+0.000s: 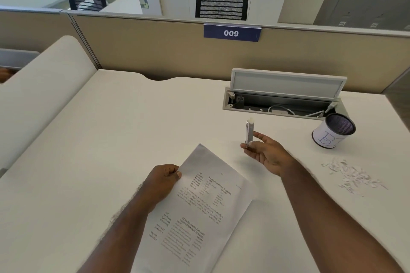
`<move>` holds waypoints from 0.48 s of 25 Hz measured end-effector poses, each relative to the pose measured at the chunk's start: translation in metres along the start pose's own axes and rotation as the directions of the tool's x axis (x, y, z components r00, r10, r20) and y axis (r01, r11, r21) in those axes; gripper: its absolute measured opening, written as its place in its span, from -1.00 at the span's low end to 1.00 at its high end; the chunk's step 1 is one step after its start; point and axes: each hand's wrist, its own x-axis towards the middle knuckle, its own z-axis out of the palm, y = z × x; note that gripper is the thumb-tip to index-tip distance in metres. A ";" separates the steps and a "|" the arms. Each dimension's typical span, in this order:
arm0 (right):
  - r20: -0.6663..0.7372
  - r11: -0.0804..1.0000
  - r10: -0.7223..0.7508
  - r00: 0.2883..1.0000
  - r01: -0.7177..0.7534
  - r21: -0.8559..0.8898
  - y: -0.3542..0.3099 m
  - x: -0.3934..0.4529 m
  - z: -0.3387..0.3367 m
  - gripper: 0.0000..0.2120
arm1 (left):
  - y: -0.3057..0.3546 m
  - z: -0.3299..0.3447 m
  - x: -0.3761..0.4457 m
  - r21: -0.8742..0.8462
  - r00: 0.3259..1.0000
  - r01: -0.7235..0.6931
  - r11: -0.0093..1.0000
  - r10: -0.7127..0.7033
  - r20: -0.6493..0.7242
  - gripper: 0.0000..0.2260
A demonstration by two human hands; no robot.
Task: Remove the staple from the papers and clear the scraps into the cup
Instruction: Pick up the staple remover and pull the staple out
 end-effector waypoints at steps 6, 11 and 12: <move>0.123 0.989 -0.094 0.988 0.107 -0.103 -0.009 -0.051 -0.014 -0.57 | 0.010 0.005 -0.002 0.020 0.999 -0.020 1.000 0.019 0.040 -0.79; 0.147 0.989 -0.065 0.987 0.083 -0.123 -0.018 -0.075 -0.023 -0.47 | 0.015 0.006 -0.005 0.024 0.997 -0.029 0.999 0.027 0.071 -0.77; 0.158 0.987 -0.054 0.986 0.077 -0.139 -0.018 -0.078 -0.025 -0.41 | 0.015 0.006 -0.006 0.025 0.997 -0.027 0.999 0.025 0.074 -0.77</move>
